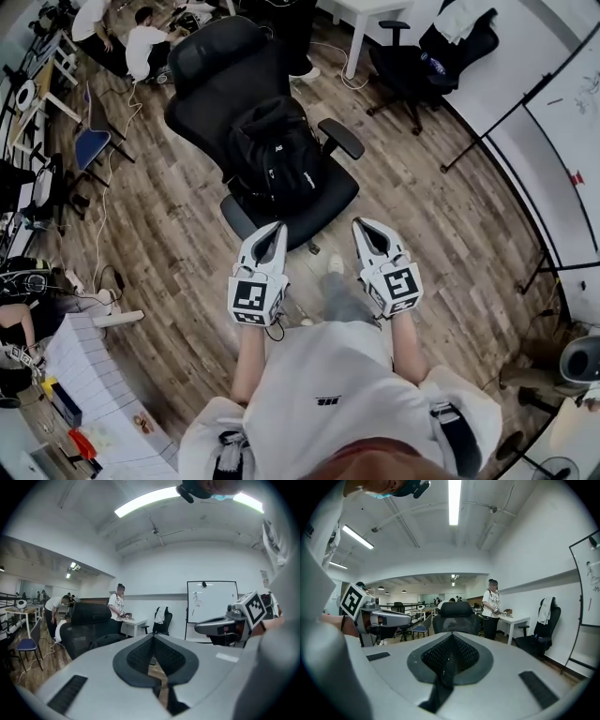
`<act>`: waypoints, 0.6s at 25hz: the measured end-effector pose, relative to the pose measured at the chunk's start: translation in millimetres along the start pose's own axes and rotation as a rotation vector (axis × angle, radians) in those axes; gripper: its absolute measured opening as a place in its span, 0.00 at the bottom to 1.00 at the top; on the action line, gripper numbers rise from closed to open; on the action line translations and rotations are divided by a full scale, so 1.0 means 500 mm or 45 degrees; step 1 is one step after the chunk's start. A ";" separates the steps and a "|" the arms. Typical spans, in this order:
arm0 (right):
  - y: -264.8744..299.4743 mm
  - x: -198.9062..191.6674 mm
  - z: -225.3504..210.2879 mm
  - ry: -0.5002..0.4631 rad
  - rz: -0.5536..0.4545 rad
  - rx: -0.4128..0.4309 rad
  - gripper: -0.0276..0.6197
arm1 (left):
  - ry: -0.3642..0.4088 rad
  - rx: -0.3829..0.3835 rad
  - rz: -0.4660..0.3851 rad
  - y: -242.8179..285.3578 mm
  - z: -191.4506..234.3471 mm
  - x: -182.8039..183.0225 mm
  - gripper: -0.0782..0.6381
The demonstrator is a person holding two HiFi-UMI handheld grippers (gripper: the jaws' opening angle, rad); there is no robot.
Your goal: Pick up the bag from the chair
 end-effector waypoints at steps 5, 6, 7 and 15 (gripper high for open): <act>0.086 -0.004 -0.087 0.029 0.027 0.091 0.03 | -0.051 0.035 -0.007 0.108 0.017 0.006 0.12; 0.106 -0.006 -0.104 0.034 0.030 0.112 0.03 | -0.053 0.047 -0.002 0.131 0.023 0.006 0.12; 0.126 -0.007 -0.120 0.039 0.033 0.133 0.03 | -0.053 0.059 0.003 0.154 0.029 0.005 0.12; 0.262 -0.016 -0.213 0.060 0.047 0.304 0.03 | -0.061 0.162 0.025 0.290 0.076 -0.002 0.12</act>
Point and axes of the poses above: the fingertips, and each gripper's own axes: y forward along the fingers, z to its left, x out of its top, the point moved 2 cm from there along -y, backward along the fingers, and after that the axes turned 5 degrees about -z, right-handed, at the moved point
